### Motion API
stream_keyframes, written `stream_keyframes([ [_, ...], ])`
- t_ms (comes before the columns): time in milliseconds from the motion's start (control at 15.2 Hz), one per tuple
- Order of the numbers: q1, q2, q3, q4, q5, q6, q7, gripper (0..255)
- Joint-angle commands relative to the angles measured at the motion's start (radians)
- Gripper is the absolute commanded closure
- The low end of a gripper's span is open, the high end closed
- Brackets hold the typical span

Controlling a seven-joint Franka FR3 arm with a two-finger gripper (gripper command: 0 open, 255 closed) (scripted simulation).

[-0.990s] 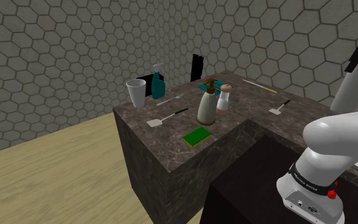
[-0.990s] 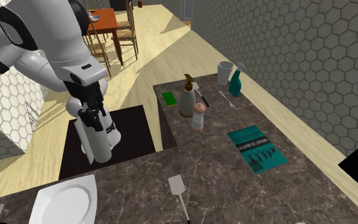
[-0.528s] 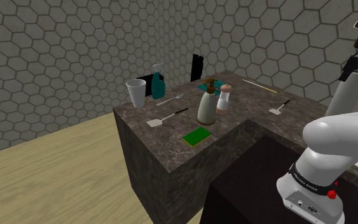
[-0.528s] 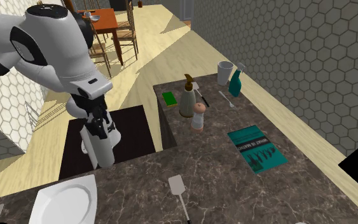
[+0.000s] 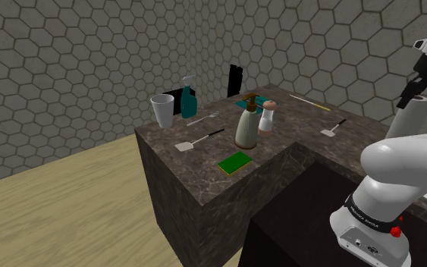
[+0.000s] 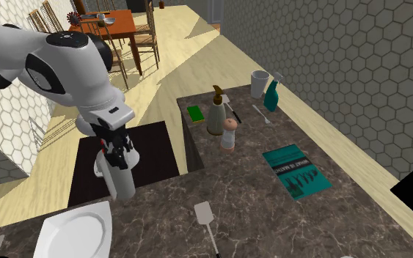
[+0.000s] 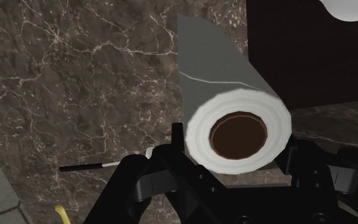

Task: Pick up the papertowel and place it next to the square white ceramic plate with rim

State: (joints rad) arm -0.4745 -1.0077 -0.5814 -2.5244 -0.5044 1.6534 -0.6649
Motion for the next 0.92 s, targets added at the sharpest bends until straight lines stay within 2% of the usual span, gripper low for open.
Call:
stream_keyframes([
  [0,-0.004,-0.003,-0.012,-0.025,-0.011,0.023,0.002,255],
  [858,-0.034,-0.001,-0.103,-0.181,-0.096,0.181,0.017,255],
])
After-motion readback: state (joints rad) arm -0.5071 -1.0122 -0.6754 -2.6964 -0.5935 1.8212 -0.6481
